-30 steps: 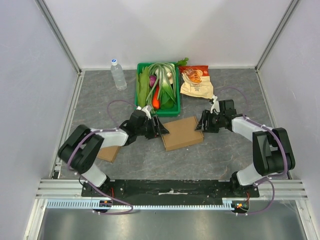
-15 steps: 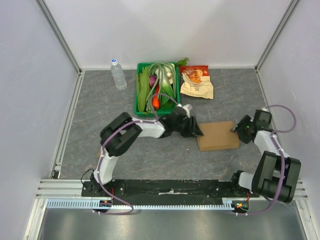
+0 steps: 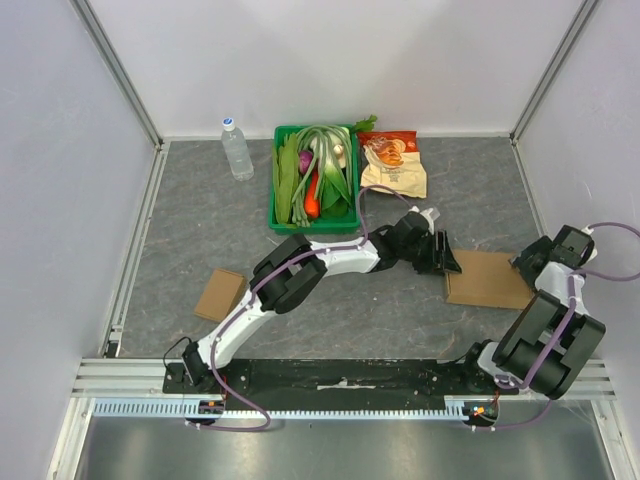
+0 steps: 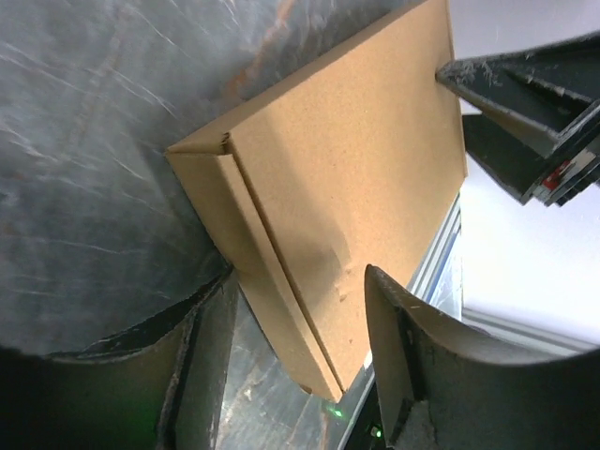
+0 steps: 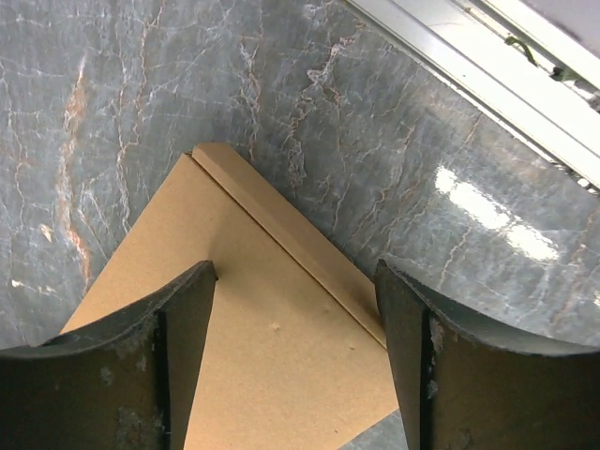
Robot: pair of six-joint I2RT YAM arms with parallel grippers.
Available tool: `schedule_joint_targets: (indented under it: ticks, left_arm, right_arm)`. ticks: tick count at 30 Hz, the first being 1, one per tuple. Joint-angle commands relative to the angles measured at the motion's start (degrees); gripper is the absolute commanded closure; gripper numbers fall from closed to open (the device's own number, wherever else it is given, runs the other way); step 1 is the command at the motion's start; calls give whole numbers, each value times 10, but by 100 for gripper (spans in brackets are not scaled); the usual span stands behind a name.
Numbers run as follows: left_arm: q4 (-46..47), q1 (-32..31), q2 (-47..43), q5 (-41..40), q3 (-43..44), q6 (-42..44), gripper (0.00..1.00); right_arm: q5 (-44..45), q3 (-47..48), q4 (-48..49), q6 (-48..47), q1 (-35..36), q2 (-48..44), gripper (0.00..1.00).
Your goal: Fold the paper box
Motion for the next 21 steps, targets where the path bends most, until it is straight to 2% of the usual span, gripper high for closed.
schedule_joint_targets:
  ticks: [1,4,5,6,7,8,9,12,13,14,15,16,19,20,21]
  left_arm:
    - [18,-34,-25,44,13,-6,35]
    - [18,-25,-101,21,-61,29,23]
    - [17,-22,-125,13,-87,38,19]
    - [16,-14,-187,3,-144,65,16]
    - [12,-9,-218,-29,-174,79,10]
    - [8,-2,-253,-40,-202,91,7]
    - [-8,13,-310,-50,-245,114,6]
    - [-65,41,-403,-75,-300,172,5]
    - [-99,42,-477,-110,-308,197,4]
    - [-125,43,-511,-130,-315,224,4]
    - [-148,43,-555,-147,-329,270,4]
    - [-192,43,-636,-181,-339,290,4]
    - [-266,48,-764,-249,-375,335,3]
    - [-290,48,-840,-268,-376,339,3]
    - [-307,48,-870,-285,-369,348,3]
  right_arm:
    - [-12,33,-38,-36,3,-32,16]
    - [-5,45,-44,-55,25,-43,9]
    - [44,48,-52,-58,40,-59,8]
    - [81,58,-59,-62,58,-71,6]
    - [119,66,-68,-67,105,-86,2]
    - [204,77,-85,-67,132,-117,2]
    - [234,103,-93,-68,158,-132,2]
    - [293,191,-159,-57,261,-170,2]
    - [292,216,-178,-51,326,-179,2]
    - [280,237,-203,-48,361,-202,2]
    - [207,267,-207,-55,394,-219,2]
    - [151,273,-203,-62,435,-240,2]
    - [-45,260,-136,-91,446,-324,2]
    - [-50,269,-141,-98,446,-342,2]
    - [-48,296,-149,-112,446,-347,2]
